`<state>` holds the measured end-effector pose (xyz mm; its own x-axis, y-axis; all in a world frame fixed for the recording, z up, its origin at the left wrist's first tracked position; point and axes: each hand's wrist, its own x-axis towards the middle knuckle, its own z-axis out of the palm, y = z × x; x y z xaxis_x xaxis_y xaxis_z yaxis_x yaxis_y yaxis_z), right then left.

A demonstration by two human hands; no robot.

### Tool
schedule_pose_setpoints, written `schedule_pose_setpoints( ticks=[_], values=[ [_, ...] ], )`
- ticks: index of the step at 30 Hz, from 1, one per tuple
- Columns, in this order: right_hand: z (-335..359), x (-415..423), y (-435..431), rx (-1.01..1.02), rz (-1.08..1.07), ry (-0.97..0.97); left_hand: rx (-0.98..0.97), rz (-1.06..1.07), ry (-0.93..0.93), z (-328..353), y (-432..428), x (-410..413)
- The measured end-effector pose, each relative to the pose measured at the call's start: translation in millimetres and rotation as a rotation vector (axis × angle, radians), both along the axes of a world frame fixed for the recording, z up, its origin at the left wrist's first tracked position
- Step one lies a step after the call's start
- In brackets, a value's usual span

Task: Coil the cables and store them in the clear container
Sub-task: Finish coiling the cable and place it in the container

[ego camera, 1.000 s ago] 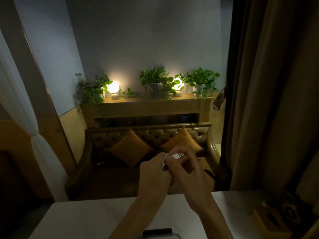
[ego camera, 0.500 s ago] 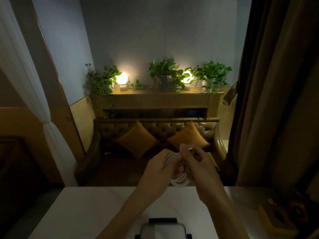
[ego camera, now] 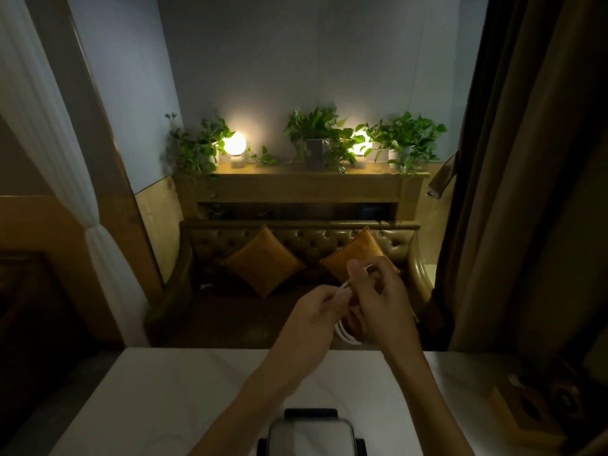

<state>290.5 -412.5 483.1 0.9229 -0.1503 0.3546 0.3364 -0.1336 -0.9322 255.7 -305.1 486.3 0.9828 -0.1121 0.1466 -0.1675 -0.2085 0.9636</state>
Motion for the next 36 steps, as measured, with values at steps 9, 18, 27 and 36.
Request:
schedule_pose_setpoints(
  ticks=[9,18,27,36],
  values=[
    [-3,0,-13,0.035,0.002,-0.006,-0.169,0.15,0.016,-3,-5,5],
    [3,-5,-17,0.086,0.012,0.087,-0.178,0.191,0.034,3,-14,-1],
    [11,-8,-24,0.204,0.113,0.125,-0.146,0.075,-0.015,2,-5,10],
    [6,-4,-18,0.256,0.091,0.157,0.354,0.34,-0.37,-4,-5,13]
  ],
)
